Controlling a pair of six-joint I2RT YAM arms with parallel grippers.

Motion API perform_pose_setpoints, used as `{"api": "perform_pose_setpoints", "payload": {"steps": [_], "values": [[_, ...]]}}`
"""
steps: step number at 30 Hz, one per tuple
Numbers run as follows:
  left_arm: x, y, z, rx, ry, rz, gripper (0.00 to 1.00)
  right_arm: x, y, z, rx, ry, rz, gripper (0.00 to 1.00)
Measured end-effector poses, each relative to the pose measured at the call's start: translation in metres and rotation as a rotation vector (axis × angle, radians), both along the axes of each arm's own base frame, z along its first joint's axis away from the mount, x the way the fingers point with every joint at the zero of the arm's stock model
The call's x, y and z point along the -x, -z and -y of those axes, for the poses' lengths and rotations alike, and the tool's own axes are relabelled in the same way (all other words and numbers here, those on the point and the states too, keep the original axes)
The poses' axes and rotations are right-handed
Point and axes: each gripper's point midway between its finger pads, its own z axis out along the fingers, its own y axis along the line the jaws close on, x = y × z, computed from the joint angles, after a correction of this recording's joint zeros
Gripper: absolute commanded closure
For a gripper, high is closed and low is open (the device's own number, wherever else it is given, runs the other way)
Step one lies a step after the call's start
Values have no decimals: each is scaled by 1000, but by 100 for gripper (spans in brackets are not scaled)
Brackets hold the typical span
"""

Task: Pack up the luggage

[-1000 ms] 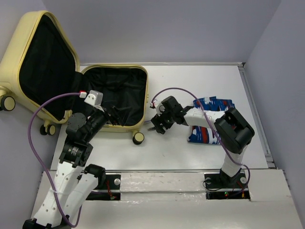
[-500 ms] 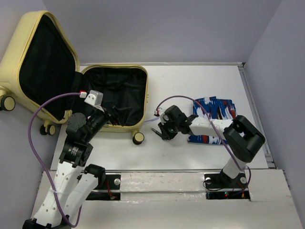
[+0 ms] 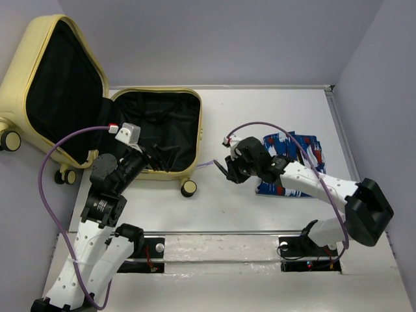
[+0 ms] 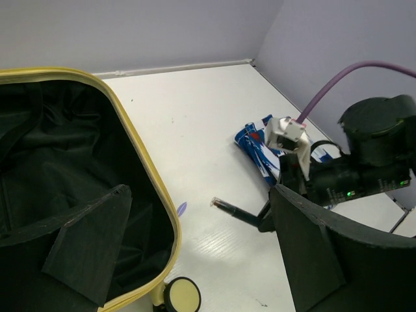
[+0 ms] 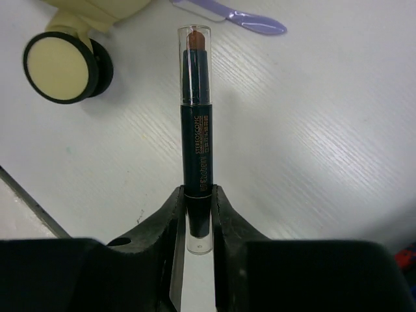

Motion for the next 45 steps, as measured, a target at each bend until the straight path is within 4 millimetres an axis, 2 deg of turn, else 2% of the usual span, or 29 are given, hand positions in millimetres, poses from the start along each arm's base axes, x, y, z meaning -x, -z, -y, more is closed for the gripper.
{"api": "perform_pose_setpoints", "payload": {"steps": [4, 6, 8, 9, 10, 12, 13, 15, 18, 20, 24, 27, 35, 40, 42, 45], "values": [[0, 0, 0, 0, 2, 0, 1, -6, -46, -6, -70, -1, 70, 93], [0, 0, 0, 0, 2, 0, 1, -19, -81, -25, -136, -18, 114, 93], [0, 0, 0, 0, 0, 0, 1, -40, -118, -53, -222, -34, 161, 92], [0, 0, -1, 0, -2, 0, 1, -50, -128, -66, -252, -39, 175, 84], [-1, 0, -1, 0, -4, 0, 1, -62, -140, -82, -290, -41, 193, 57], [-1, 0, -1, 0, -6, 0, 1, -83, -156, -111, -356, -37, 208, 35], [-1, 0, -2, 0, -7, -1, 1, -90, -155, -120, -371, -34, 208, 26], [-2, 0, -2, 0, -10, -1, 1, -99, -147, -129, -376, -25, 207, 26], [-1, 0, -2, 0, -9, -1, 1, -102, -125, -121, -346, -18, 194, 28], [-1, 0, -2, 0, -6, -1, 1, -104, -106, -106, -323, -18, 183, 28], [0, 0, -1, 0, 2, 0, 1, -112, -58, -62, -251, -11, 134, 28], [0, 0, -1, 0, 4, -1, 1, -117, -33, -44, -199, -47, 127, 28], [-1, 2, 0, -2, 10, -6, 1, -115, 26, -65, -142, -207, 85, 29], [0, 2, 1, -3, 12, -7, 1, -114, 55, -74, -143, -252, 30, 29], [0, 2, 1, -3, 13, -7, 1, -113, 63, -76, -145, -258, 17, 29], [0, 2, 1, -3, 14, -7, 1, -117, 59, -82, -178, -261, 36, 41]]}}
